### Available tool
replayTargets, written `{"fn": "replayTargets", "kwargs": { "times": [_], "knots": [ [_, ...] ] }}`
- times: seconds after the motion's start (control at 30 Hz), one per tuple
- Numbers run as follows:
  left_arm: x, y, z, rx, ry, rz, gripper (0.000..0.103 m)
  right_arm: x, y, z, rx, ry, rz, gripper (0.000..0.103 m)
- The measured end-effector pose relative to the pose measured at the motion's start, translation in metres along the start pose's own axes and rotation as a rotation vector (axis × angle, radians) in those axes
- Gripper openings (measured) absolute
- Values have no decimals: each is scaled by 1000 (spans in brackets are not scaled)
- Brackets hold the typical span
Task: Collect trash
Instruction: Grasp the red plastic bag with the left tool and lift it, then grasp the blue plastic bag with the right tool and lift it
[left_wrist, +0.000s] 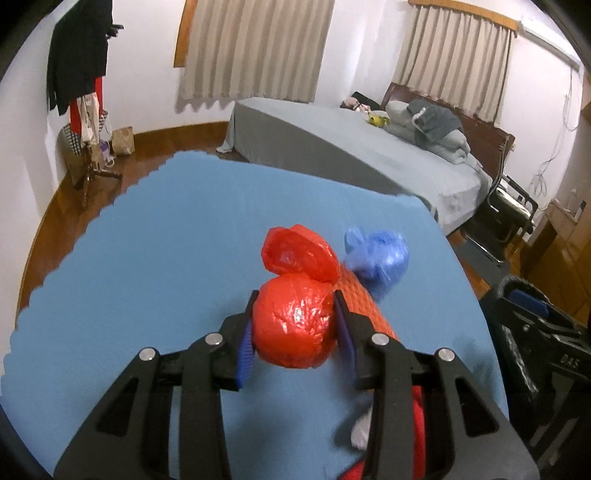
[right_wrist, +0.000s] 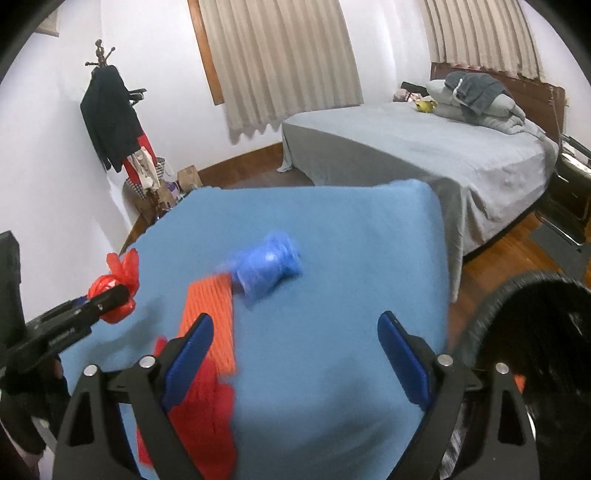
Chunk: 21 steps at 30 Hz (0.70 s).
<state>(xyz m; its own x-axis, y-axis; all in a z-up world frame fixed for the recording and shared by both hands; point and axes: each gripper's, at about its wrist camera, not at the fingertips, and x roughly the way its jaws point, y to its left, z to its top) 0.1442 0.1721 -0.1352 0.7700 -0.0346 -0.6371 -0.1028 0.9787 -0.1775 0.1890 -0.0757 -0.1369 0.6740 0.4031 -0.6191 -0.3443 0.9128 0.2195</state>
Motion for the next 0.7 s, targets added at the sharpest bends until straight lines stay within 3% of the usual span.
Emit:
{"fn": "replayTargets", "kwargs": {
  "times": [0.3,0.7],
  "knots": [
    [42,6,36,-26,-6,45,36,73,22,32,-19,52,-8,89],
    [64,36,47,-80,21,95,36,139,27,30,-20,188,-8,88]
  ]
}}
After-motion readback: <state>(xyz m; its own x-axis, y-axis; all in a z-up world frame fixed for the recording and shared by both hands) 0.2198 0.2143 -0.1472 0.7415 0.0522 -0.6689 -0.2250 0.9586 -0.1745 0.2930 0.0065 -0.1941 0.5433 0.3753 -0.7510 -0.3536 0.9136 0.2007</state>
